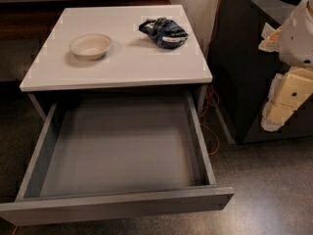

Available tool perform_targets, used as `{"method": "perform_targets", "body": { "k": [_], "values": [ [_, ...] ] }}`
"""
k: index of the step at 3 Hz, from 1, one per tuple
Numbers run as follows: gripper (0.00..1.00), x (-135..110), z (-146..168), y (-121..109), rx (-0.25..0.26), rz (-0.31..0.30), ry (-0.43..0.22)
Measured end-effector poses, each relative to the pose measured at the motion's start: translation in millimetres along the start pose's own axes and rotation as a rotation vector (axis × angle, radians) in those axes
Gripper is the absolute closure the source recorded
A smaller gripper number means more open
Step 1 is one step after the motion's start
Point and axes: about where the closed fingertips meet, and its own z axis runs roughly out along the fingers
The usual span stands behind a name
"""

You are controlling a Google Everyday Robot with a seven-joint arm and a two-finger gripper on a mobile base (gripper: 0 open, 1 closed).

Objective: Close top drawer

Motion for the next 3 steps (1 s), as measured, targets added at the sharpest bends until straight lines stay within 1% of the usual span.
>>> {"method": "perform_targets", "body": {
  "k": [1,2,3],
  "values": [
    [0.00,0,0,0,0.000,0.000,0.000],
    [0.00,-12,11,19,-0.023,-0.026,-0.077],
    [0.00,-27,29,47,-0.067,-0.070,-0.156]
  ]
}}
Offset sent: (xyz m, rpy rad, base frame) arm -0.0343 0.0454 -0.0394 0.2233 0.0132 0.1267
